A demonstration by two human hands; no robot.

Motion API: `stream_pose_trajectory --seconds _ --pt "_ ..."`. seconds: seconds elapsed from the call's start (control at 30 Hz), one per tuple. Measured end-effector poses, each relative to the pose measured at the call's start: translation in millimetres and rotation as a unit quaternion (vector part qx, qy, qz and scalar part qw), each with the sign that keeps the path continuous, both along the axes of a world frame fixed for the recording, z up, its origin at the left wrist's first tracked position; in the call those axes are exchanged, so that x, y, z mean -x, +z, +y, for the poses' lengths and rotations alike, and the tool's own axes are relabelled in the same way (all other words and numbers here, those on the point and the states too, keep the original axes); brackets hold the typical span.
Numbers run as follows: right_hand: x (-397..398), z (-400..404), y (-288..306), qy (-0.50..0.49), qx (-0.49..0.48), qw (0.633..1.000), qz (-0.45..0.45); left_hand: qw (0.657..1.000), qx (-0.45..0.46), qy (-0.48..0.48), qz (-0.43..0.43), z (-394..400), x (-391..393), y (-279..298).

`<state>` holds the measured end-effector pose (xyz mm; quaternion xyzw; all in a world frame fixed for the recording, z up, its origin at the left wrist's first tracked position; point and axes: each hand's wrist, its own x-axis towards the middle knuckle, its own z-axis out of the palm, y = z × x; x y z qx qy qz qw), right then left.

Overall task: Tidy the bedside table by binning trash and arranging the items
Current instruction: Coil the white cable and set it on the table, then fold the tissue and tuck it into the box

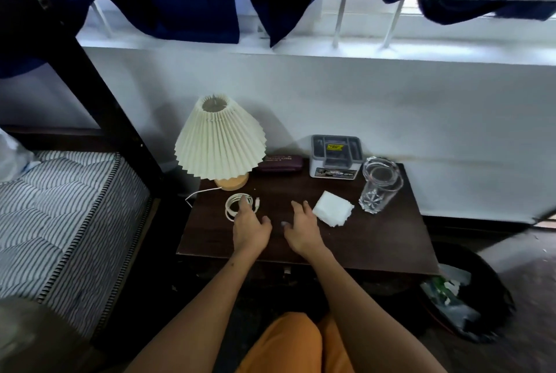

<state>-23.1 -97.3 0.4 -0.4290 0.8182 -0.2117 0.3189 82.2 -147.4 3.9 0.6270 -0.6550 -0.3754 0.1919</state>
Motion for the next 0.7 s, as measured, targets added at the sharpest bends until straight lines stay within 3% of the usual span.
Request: stream_pose_trajectory --seconds 0.4,0.7 --pt "60.3 47.1 -11.7 -0.204 -0.001 0.977 -0.058 0.989 -0.045 -0.143 0.0 43.6 67.0 -12.4" --pt "78.1 50.7 -37.4 -0.16 -0.043 0.984 -0.07 0.955 -0.098 -0.274 -0.051 32.5 98.8 -26.3"
